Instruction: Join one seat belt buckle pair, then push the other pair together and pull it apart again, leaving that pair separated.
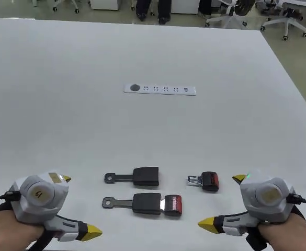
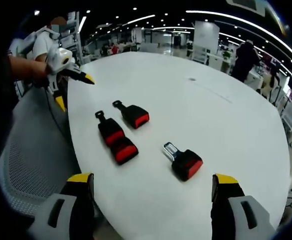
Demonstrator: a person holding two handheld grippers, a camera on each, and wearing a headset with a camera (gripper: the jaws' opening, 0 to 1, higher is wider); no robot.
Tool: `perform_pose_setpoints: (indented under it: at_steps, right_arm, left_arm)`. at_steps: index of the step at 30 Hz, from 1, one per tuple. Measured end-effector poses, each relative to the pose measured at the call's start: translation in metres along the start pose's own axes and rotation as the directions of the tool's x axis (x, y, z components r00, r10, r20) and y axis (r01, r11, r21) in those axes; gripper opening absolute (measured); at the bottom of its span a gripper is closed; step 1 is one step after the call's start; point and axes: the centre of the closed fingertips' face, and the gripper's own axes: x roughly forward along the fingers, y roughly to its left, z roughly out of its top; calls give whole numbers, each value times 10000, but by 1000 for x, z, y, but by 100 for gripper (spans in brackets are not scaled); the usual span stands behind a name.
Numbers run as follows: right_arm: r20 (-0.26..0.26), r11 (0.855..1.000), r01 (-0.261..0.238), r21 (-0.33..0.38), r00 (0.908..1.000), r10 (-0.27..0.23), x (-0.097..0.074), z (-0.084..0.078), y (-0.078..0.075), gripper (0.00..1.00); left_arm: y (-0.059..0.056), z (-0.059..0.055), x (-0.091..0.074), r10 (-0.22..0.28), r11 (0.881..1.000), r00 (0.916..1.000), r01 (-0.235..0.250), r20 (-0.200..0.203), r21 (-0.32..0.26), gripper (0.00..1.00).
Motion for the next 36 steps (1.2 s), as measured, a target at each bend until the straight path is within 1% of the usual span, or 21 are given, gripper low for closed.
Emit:
perform_pose_setpoints:
  at_steps: [2,3,4,5,6,7,9,11,15,16,17,18,22,24,26,29,30,31,32,34,36]
  right_arm:
    - [105,10000,-38,75,9999,37,-3,-1,2,100]
    - [268,9997,-74,221,9996,68,-5,1,2,100]
    - [381,9995,-104,314,9992,92,-5,2,2,100]
    - [439,9993,-118,361,9990,102,-7,4,3,100]
    - [494,9992,-115,377,9987,96,-9,5,4,100]
    - [553,9992,-98,386,9984,76,-8,4,4,100]
    - [648,9995,-31,314,9979,11,-7,5,3,100]
    - [690,9996,-3,284,9976,-17,-8,5,3,100]
    - [866,9981,-192,592,9961,140,-11,4,7,100]
    - [922,9954,-325,903,9954,242,-11,3,9,100]
    - [884,9941,-427,1000,9955,338,-11,2,10,100]
    - [852,9938,-466,1005,9956,381,-11,0,12,100]
    - [918,9933,-510,1039,9949,415,-13,2,16,100]
    - [968,9938,-455,1013,9947,357,-13,4,14,100]
    - [1023,9934,-437,1056,9942,329,-14,5,12,100]
    - [1071,9936,-383,1064,9939,269,-15,6,9,100]
    - [1114,9934,-364,1087,9935,242,-16,7,8,100]
    - [1120,9928,-363,1142,9934,234,-17,7,7,100]
    - [1163,9911,-357,1283,9930,208,-17,7,6,100]
    - [1232,9881,-366,1496,9922,181,-16,5,4,100]
    - [1237,9848,-368,1700,9922,158,-17,4,6,100]
  left_arm:
    - [2,0,0,17,9999,9999,-15,129,-145,100]
    - [4,-1,0,131,9997,9998,-129,136,-190,100]
    - [7,-3,0,427,9991,9990,-426,125,-61,100]
    - [8,-5,1,467,9989,9988,-467,134,17,100]
    - [11,-10,4,477,9988,9988,-476,141,-85,100]
    - [12,-13,4,479,9987,9987,-476,163,-178,100]
    - [9,-11,4,470,9987,9985,-465,286,-194,100]
    - [8,-14,2,468,9988,9983,-463,338,-130,100]
    - [8,-18,1,488,9987,9982,-484,340,-137,100]
    - [7,-18,1,483,9982,9980,-469,396,-361,100]
    - [8,-19,0,561,9966,9975,-532,438,-633,100]
    - [8,-18,0,606,9962,9974,-579,398,-656,100]
    - [8,-12,-3,675,9960,9962,-641,546,-625,100]
    - [8,-10,-5,672,9961,9960,-635,588,-616,100]
    - [8,-10,-5,615,9966,9961,-578,634,-591,100]
    - [8,-12,-6,668,9963,9962,-634,565,-584,100]
    - [10,-13,-6,713,9961,9958,-680,579,-570,100]
    - [11,-13,-7,738,9959,9956,-705,579,-566,100]
    - [9,-11,-8,741,9957,9955,-706,585,-598,100]
    - [10,-11,-8,749,9956,9955,-713,587,-614,100]
    - [9,-11,-9,756,9956,9955,-722,577,-593,100]
